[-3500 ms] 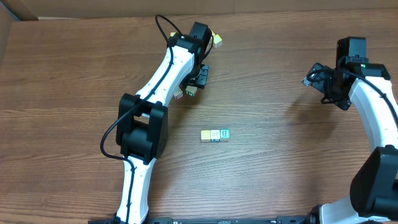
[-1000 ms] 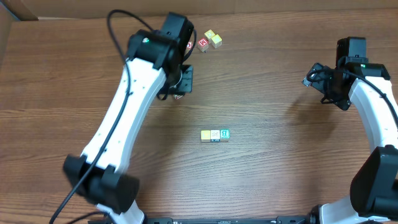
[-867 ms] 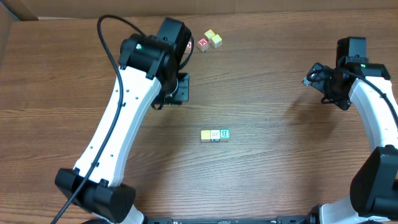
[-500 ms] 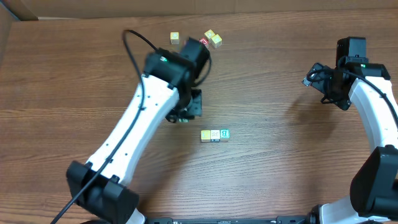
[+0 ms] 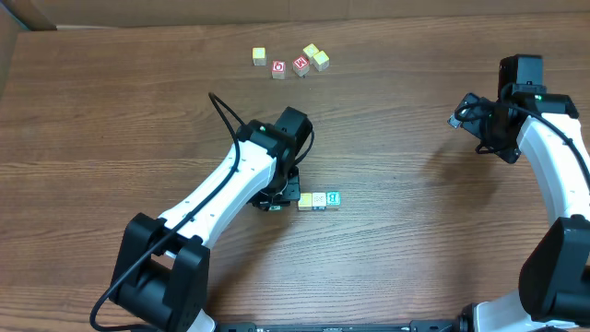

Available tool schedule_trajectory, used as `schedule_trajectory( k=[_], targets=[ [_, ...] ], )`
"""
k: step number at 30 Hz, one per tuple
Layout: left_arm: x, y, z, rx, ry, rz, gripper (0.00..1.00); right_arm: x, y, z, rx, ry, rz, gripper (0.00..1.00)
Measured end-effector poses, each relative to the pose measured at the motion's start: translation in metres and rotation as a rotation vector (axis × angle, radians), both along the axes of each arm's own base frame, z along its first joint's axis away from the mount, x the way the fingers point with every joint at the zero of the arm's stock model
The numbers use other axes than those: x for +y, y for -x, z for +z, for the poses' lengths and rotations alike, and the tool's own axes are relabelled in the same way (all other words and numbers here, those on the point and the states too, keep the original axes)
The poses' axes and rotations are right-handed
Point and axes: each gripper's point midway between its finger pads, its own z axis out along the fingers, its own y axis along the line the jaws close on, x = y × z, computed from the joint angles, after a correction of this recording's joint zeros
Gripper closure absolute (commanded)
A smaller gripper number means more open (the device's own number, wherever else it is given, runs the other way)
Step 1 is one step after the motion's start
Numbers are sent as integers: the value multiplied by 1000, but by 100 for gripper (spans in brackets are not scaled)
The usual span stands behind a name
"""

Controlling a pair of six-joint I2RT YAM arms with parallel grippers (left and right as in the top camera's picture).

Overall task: Flip 5 blocks
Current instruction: 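Lower the S block at the left end of the row and release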

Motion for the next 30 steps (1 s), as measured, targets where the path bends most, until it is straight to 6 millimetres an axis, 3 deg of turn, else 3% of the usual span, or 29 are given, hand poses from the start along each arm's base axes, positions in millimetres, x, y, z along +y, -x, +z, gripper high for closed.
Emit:
schedule_trajectory(
  k=[4, 9, 13, 15, 22, 25, 30],
  targets=[
    [0, 0, -18, -21, 12, 8, 79, 0, 0, 0, 0, 0, 0, 0],
    [0, 4, -30, -17, 22, 13, 65, 0, 0, 0, 0, 0, 0, 0],
    [-6, 1, -30, -24, 51, 15, 48, 0, 0, 0, 0, 0, 0, 0],
    [-8, 0, -30, -30, 61, 13, 47, 0, 0, 0, 0, 0, 0, 0],
    [4, 3, -19, 16, 43, 28, 59, 0, 0, 0, 0, 0, 0, 0],
    [14, -9, 1, 13, 44, 54, 94, 0, 0, 0, 0, 0, 0, 0],
    [29, -9, 11, 44, 31, 78, 96, 0, 0, 0, 0, 0, 0, 0]
  ],
)
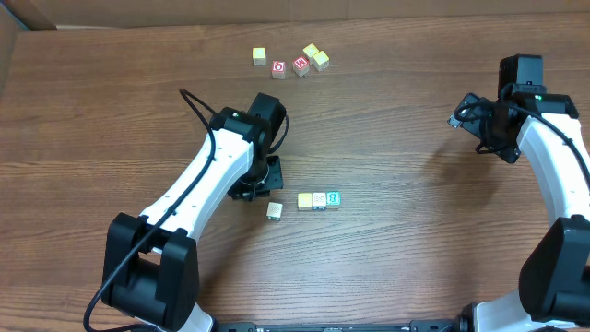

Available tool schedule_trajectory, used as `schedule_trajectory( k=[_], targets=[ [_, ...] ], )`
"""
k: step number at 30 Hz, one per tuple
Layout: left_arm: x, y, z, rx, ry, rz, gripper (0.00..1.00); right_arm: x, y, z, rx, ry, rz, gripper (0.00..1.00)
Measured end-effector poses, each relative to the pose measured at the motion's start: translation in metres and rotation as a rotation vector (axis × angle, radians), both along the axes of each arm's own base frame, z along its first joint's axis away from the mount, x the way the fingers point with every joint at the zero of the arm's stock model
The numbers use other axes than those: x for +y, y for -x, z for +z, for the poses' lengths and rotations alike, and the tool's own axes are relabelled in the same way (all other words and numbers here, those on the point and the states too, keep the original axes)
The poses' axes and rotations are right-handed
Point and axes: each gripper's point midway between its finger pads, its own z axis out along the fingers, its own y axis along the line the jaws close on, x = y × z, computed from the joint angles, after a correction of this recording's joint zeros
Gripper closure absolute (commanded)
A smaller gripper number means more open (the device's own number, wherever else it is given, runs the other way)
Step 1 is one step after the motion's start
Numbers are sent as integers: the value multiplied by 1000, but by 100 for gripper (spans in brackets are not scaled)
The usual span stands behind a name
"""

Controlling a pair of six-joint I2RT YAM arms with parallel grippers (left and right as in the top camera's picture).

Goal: Flip 5 blocks

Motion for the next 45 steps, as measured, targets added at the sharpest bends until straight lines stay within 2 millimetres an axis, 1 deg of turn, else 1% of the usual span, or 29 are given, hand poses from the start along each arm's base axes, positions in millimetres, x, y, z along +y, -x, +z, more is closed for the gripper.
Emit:
schedule_trajectory(
  k=[3, 7, 10, 12, 16, 19, 21, 22, 26, 30, 45],
  targets=[
    [4, 11, -9, 36, -14, -2, 96, 0, 0, 0, 0, 0, 0, 0],
    [11, 38, -32, 114, -41, -7, 96, 0, 0, 0, 0, 0, 0, 0],
    [11, 49, -49, 133, -34, -10, 96, 0, 0, 0, 0, 0, 0, 0],
    [11, 53, -57, 132, -26, -12, 96, 0, 0, 0, 1, 0, 0, 0],
    [7, 48, -69, 96, 2, -11, 96, 0, 0, 0, 0, 0, 0, 0],
    [0, 41, -70, 67, 35, -11, 96, 0, 0, 0, 0, 0, 0, 0],
    [-7, 36, -71, 50, 72, -9, 96, 0, 0, 0, 0, 0, 0, 0],
    [-14, 33, -71, 39, 107, -9, 96, 0, 0, 0, 1, 0, 0, 0],
    [-25, 30, -70, 31, 162, -13, 96, 0, 0, 0, 0, 0, 0, 0],
    [-28, 30, -70, 29, 176, -15, 96, 0, 0, 0, 0, 0, 0, 0],
    [-36, 14, -70, -37, 207, -20, 96, 0, 0, 0, 1, 0, 0, 0]
  ],
)
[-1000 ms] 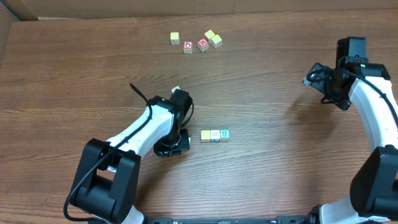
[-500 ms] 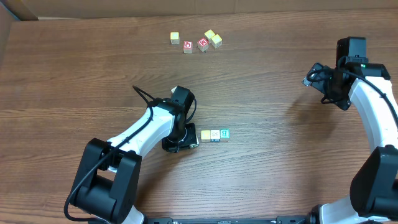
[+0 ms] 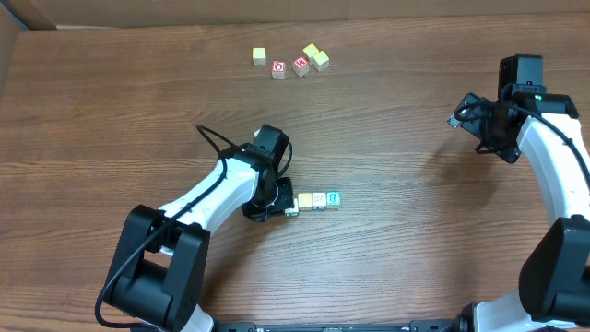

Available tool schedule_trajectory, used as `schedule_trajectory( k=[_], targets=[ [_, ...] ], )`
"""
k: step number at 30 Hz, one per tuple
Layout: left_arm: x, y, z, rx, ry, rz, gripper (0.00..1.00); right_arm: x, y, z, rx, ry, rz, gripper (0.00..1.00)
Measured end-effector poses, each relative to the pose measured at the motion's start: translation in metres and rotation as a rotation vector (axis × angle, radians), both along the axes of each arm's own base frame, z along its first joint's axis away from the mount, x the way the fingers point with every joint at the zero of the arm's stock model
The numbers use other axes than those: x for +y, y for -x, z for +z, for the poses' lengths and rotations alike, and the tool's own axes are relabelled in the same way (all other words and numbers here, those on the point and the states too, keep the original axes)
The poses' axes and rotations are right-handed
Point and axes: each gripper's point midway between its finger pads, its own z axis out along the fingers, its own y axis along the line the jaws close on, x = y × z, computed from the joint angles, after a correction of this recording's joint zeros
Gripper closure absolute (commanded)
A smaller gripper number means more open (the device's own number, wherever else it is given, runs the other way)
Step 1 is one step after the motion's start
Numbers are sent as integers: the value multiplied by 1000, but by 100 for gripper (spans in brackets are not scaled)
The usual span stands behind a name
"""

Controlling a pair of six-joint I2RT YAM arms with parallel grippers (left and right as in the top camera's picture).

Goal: Flip 5 blocks

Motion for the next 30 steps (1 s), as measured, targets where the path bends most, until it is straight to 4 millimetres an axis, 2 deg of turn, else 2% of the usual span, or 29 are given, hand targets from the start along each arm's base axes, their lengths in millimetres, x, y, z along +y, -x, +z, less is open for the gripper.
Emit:
schedule_trajectory(
  k=[5, 13, 23, 30],
  targets=[
    [0, -1, 0, -3, 0, 0, 96, 0, 0, 0, 0, 0, 0, 0],
    [10, 26, 0, 103, -47, -4, 96, 0, 0, 0, -1, 0, 0, 0],
    [-21, 41, 1, 94, -44, -90, 96, 0, 0, 0, 0, 0, 0, 0],
    [-23, 32, 0, 55, -53, -71, 96, 0, 0, 0, 0, -1, -1, 0]
  ],
)
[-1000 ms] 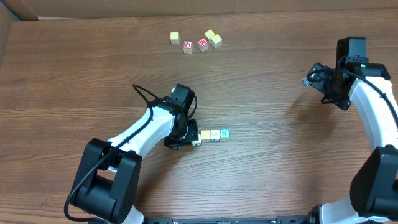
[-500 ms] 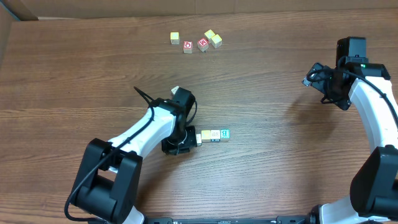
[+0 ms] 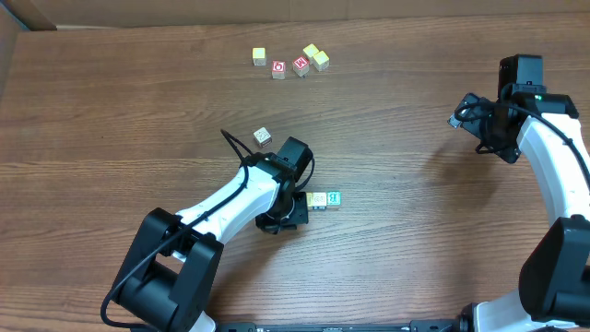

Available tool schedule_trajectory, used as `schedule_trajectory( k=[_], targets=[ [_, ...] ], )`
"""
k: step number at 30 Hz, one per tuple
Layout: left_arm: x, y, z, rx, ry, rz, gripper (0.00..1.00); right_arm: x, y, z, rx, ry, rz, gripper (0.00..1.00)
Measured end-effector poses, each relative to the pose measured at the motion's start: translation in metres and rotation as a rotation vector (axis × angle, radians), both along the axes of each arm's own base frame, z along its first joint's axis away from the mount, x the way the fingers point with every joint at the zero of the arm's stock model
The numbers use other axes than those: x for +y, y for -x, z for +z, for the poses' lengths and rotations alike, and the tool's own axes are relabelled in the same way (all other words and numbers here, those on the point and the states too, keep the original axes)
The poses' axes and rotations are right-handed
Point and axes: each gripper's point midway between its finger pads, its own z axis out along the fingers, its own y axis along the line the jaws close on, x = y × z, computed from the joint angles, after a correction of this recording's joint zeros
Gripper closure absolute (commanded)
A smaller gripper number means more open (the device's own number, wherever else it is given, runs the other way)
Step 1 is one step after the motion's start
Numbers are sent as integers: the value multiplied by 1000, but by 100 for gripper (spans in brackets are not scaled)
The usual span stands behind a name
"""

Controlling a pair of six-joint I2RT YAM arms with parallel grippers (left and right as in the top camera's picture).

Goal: Flip 5 blocks

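Observation:
In the overhead view, two blocks, a pale yellow one [image 3: 318, 199] and a teal-lettered one [image 3: 334, 198], lie side by side at mid-table. My left gripper [image 3: 293, 212] is down on the table right against their left end; its fingers are hidden under the wrist, so its state and anything beneath it cannot be told. One loose pale block [image 3: 263, 136] lies alone up and to the left of the arm. My right gripper [image 3: 464, 118] hangs raised at the far right, away from all the blocks.
Several more blocks cluster at the back of the table: a yellow one [image 3: 259, 56], two red-faced ones [image 3: 278, 69] [image 3: 300, 65] and a yellow pair [image 3: 317, 57]. The left arm's black cable [image 3: 235, 148] loops above its forearm.
My left gripper has shifted right, tight against the row's left end. The small block beside its fingers is gone from there, and a pale block now lies far up-left at mid-table.
First my left gripper stood at the left end of a row of three blocks. Then it was farther left, with a fourth block lying loose below-left of the row. Then it was back at that block. Now two row blocks show and one lies up-left.

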Motion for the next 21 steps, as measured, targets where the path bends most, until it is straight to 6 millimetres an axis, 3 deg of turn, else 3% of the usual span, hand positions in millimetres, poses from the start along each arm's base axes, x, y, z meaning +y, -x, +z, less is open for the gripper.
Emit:
schedule_trajectory(
  k=[6, 21],
  targets=[
    [-4, -12, 0, -51, 12, 4, 96, 0, 0, 0, 0, 0, 0, 0],
    [-3, -14, 0, -61, 7, 4, 96, 0, 0, 0, 0, 0, 0, 0]
  ],
)
